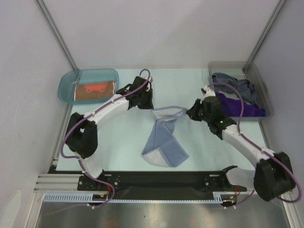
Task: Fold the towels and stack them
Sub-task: Flatten out the crumpled towel
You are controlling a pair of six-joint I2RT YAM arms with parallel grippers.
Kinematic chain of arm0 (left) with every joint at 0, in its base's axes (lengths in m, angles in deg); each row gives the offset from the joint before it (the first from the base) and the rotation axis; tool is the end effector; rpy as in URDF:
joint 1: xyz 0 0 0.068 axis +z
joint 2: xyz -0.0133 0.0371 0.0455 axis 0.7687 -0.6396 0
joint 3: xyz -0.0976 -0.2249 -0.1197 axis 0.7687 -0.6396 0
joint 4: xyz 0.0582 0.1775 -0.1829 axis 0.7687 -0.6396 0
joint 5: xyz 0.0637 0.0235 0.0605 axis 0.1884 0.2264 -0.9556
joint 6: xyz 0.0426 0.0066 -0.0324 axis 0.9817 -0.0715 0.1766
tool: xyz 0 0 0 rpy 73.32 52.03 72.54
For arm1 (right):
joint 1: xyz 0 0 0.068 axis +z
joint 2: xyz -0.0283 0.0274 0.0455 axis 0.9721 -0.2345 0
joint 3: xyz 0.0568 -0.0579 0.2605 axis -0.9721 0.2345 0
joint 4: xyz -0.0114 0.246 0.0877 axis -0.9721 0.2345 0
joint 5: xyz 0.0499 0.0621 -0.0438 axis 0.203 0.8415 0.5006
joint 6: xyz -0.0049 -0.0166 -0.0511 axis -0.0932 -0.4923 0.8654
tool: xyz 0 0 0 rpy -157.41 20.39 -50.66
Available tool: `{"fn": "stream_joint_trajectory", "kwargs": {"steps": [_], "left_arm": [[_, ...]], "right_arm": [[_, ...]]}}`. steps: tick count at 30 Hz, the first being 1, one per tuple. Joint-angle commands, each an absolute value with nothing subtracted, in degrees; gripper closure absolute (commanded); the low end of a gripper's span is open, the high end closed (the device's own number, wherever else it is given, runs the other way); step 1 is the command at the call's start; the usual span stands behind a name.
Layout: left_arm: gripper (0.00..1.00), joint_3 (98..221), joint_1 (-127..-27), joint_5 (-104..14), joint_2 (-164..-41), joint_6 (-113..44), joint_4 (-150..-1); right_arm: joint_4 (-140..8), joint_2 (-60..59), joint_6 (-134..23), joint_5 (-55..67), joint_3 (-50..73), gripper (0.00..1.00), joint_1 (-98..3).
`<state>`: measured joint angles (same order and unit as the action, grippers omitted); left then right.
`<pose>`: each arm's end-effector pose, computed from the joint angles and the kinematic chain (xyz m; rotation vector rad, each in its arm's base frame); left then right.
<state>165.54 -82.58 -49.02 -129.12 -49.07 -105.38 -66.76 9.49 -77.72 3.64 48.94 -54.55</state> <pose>0.3295 -0.2117 0.2414 0.1695 2.5417 -0.5110 0.2448 0.1017 0.2217 0.0894 2.2002 0.6081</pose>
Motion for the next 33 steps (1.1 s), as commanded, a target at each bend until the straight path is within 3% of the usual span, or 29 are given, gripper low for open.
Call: {"fn": "stream_joint_trajectory", "kwargs": {"steps": [1,7,13,18,27,31,33], "left_arm": [[1.00,173.86,-82.94,-51.67,-116.11,-45.87,-109.18],[1.00,176.16,-83.37,-48.96,-100.92,-43.05,-109.10],[1.00,170.90,-87.67,-40.70,-88.16,-42.60,-105.33],[1.00,171.40,-91.19,-41.65,-81.56,-45.24,-105.84],[1.00,182.56,-91.46,-51.38,-87.16,-41.65,-113.49],[1.00,190.20,-89.80,-56.39,-99.01,-38.66,-120.85],[1.00,195.56,-87.69,-56.94,-106.93,-38.48,-122.81]], "right_arm": [[-54.37,18.73,-66.01,-4.66,33.90,1.00,-51.31],[-42.48,29.88,-55.71,-4.85,18.07,1.00,-47.44],[-42.57,44.75,-50.42,2.08,18.67,1.00,-45.94],[-39.05,48.72,-52.44,8.94,16.92,1.00,-46.03],[-44.49,42.68,-50.52,4.21,11.65,1.00,-46.03],[-47.13,31.09,-44.89,-4.48,9.10,1.00,-47.16],[-50.46,22.65,-45.23,-1.09,8.47,1.00,-49.62]]}}
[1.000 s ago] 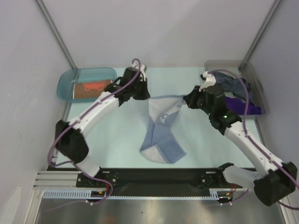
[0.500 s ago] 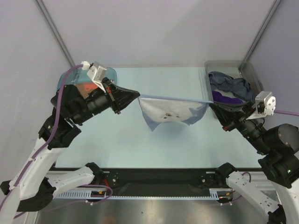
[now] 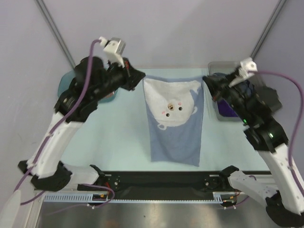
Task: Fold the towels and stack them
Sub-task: Flatten out the crumpled towel
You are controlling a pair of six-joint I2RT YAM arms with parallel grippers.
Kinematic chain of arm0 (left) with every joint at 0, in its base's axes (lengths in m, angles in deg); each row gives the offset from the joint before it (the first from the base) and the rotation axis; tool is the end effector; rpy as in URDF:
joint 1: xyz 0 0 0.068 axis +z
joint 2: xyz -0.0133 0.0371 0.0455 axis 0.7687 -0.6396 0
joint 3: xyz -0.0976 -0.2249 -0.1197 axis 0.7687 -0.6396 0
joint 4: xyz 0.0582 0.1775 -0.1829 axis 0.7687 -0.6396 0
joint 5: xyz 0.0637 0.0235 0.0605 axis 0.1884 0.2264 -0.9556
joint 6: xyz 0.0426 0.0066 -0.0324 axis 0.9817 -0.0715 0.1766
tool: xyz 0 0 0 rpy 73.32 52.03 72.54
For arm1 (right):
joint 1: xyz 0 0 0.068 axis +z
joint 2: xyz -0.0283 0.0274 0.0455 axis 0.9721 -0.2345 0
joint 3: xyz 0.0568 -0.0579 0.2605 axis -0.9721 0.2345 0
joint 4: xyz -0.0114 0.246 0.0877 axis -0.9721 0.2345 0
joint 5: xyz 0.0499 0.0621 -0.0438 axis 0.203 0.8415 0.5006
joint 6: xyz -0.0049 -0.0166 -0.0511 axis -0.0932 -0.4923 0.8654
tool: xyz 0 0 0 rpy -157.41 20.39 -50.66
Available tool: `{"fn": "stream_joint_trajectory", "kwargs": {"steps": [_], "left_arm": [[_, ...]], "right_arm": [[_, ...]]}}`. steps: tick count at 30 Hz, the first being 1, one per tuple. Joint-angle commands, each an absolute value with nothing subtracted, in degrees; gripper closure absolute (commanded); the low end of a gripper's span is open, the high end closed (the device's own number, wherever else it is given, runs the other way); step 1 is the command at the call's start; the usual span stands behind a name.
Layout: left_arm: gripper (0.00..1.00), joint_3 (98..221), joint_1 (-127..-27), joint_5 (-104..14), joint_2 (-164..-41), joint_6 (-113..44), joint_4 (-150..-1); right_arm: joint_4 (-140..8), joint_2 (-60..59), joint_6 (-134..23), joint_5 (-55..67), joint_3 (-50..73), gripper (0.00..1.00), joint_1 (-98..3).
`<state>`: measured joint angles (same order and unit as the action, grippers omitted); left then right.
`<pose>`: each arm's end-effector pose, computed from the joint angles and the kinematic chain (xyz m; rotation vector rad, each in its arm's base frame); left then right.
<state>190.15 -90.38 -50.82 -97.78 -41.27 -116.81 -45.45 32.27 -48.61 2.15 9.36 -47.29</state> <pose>0.1653 -0.1414 0.5300 0.3644 1.7249 -0.7893 0.1183 0.0684 0.4996 -0.4103 1.3812 0.4661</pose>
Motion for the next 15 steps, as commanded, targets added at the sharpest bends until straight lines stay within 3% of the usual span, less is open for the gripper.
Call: {"fn": "stream_joint_trajectory", "kwargs": {"steps": [1,9,15], "left_arm": [[1.00,197.41,-84.46,-56.16,-108.95,-38.83,-123.16],[1.00,197.77,-70.73,-43.51,-127.84,-38.22,-108.33],[1.00,210.50,-65.37,-36.74,-146.57,-36.37,-103.74]], "right_arm": [[-52.39,20.01,-46.63,3.97,8.91,1.00,-53.37],[-74.36,-6.78,-51.48,21.06,11.46,1.00,-63.60],[-80.71,-22.80,-48.85,27.31,2.53,1.00,-67.29]]}}
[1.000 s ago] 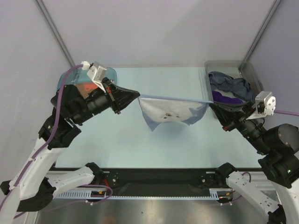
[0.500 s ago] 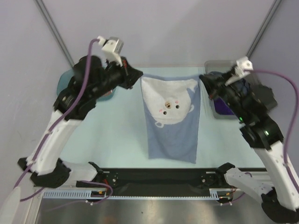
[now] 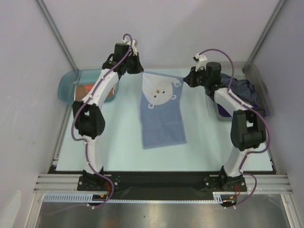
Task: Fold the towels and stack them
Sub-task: Flatten out the crumpled towel, then fold the towel
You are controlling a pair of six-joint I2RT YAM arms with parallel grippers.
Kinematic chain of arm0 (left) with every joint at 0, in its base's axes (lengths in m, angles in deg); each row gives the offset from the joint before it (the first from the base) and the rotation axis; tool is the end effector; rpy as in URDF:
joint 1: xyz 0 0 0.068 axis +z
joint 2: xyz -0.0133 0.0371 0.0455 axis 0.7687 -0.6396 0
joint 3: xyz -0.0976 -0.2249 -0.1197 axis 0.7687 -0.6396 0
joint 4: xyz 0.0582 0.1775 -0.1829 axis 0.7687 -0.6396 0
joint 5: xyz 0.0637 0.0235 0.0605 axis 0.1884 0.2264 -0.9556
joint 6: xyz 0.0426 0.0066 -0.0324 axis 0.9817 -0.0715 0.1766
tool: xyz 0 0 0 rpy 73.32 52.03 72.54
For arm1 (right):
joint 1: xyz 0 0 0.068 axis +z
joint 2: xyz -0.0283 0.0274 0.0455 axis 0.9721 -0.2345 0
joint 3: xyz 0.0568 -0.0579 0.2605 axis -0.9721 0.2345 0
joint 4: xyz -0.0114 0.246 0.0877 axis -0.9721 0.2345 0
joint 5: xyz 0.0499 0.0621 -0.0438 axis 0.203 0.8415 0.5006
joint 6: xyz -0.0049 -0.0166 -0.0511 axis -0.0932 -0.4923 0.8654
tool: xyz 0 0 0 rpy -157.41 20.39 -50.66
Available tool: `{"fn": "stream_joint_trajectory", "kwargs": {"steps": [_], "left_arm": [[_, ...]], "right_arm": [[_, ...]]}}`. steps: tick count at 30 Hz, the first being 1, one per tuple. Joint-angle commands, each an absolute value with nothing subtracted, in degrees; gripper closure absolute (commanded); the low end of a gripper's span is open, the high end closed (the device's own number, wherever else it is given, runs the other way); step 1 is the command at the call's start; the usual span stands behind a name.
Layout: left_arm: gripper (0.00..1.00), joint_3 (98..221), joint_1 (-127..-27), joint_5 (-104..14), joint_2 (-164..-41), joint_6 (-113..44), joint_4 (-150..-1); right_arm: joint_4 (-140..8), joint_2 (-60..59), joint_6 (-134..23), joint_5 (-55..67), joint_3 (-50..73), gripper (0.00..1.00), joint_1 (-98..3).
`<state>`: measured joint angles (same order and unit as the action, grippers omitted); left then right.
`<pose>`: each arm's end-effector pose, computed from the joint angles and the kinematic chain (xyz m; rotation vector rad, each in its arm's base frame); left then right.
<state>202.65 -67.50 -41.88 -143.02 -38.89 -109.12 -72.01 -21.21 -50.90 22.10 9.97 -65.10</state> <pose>0.4502 -0.1472 0.3497 0.1425 2.1689 -0.5470 0.4116 0.0970 0.2895 -0.4257 1.8661 0.5536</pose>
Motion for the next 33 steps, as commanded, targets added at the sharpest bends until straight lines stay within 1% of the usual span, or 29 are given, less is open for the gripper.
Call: {"fn": "stream_joint_trajectory", "kwargs": {"steps": [1,3,4,7,10,11,13,20,22,24,27,33], "left_arm": [[1.00,213.48,-64.92,-36.38,-150.16,-35.85,-104.09],[1.00,215.17,-64.13,-35.51,-152.38,-35.05,-104.35],[1.00,214.57,-64.04,-35.50,-152.83,-34.61,-103.83],[1.00,211.50,-63.95,-35.59,-152.04,-32.59,-102.08],[1.00,203.87,-63.95,-35.67,-148.10,-31.71,-98.92],[1.00,199.58,-63.95,-35.68,-146.95,-31.62,-98.04],[1.00,195.95,-63.95,-35.50,-143.79,-31.53,-96.54],[1.00,180.92,-64.48,-31.99,-134.82,-32.14,-94.78],[1.00,178.02,-65.09,-32.24,-132.28,-32.41,-94.51],[1.00,173.89,-66.05,-35.04,-130.52,-32.76,-94.78],[1.00,167.30,-67.29,-37.95,-126.91,-33.20,-93.47],[1.00,157.97,-69.74,-44.11,-121.29,-35.31,-93.37]], "right_arm": [[-79.66,-25.86,-46.84,29.06,0.93,1.00,-67.56],[-78.17,-28.61,-44.54,31.26,-2.40,1.00,-67.91],[-77.11,-30.53,-43.49,31.79,-3.29,1.00,-68.00],[-73.59,-31.43,-38.75,33.99,-3.22,1.00,-67.91],[-73.15,-29.86,-35.67,33.12,0.20,1.00,-67.47],[-71.67,-28.89,-34.96,32.51,0.73,1.00,-67.30],[-69.21,-28.10,-33.11,30.40,1.35,1.00,-67.03],[-63.13,-18.35,-31.53,26.71,11.01,1.00,-63.79],[-61.56,-15.89,-31.09,22.68,14.09,1.00,-62.47],[-58.22,-14.56,-29.60,17.33,16.72,1.00,-59.84],[-56.80,-11.49,-29.50,13.53,20.93,1.00,-57.20],[-56.19,-6.21,-32.58,10.80,27.19,1.00,-55.87]]}}
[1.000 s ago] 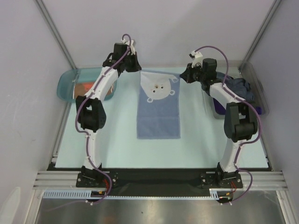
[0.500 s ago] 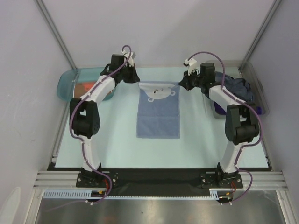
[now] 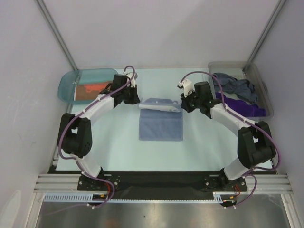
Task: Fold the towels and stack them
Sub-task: Fold the towel
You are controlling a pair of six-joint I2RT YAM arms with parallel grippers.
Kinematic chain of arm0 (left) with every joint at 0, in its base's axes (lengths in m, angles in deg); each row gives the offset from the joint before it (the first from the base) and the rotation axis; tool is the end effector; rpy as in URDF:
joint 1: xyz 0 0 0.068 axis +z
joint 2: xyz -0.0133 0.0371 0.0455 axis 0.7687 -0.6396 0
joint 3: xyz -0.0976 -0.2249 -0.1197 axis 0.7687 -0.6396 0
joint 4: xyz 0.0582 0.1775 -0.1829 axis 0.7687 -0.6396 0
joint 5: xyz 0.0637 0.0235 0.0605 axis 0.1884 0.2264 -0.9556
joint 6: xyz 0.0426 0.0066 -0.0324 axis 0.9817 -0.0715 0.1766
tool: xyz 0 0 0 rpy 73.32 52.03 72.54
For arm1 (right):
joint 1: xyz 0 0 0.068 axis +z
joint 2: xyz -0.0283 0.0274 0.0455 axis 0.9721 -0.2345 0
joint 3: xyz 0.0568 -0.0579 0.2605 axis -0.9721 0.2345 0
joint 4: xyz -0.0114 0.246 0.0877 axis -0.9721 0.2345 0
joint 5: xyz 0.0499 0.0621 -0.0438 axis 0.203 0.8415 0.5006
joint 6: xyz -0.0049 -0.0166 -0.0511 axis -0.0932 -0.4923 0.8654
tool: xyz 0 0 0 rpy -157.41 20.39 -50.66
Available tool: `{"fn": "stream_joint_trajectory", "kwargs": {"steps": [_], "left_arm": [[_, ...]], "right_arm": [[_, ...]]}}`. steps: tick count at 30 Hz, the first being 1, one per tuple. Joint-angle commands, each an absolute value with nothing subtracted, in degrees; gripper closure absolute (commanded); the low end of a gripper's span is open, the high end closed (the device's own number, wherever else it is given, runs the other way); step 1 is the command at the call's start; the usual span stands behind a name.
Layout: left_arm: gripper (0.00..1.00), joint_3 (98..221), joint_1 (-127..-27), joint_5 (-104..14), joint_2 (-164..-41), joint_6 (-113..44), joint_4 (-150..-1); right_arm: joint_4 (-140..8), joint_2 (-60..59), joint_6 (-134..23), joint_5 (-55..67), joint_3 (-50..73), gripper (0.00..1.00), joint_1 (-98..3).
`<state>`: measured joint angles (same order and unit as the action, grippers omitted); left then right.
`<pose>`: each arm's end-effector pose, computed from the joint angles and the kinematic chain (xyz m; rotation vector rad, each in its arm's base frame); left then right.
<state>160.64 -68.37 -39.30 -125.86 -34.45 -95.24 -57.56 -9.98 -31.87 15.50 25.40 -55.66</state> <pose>0.3650 -0.1285 0.2487 0.2595 2.3479 -0.5378 0.3252 0.1344 0.2458 -0.8620 2.0478 0.3697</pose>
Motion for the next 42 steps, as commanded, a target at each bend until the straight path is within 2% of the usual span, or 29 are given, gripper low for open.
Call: {"fn": "stream_joint_trajectory", "kwargs": {"steps": [1,9,16,33,39,40,42], "left_arm": [[1.00,156.05,-70.10,-44.46,-120.67,-35.49,-93.28],[1.00,149.88,-74.32,-47.01,-116.01,-37.51,-92.84],[1.00,146.98,-75.90,-51.58,-113.98,-38.91,-94.60],[1.00,139.78,-79.95,-52.64,-110.91,-42.43,-94.69],[1.00,136.88,-81.97,-52.99,-110.73,-43.40,-94.16],[1.00,136.61,-82.23,-52.99,-110.73,-43.66,-94.07],[0.94,136.08,-83.28,-54.74,-110.64,-44.62,-94.95]], "right_arm": [[-55.14,-5.69,-32.58,10.27,27.80,1.00,-55.44],[-54.08,0.47,-34.42,11.84,33.96,1.00,-54.29],[-52.14,1.17,-37.68,10.97,35.28,1.00,-52.09],[-48.81,2.32,-46.38,8.16,38.97,1.00,-48.23],[-41.53,-0.57,-48.14,8.95,36.43,0.92,-47.43],[-40.90,-0.93,-48.14,9.12,36.34,0.87,-47.43],[-38.62,-1.72,-49.63,10.35,36.07,0.82,-47.43]]}}
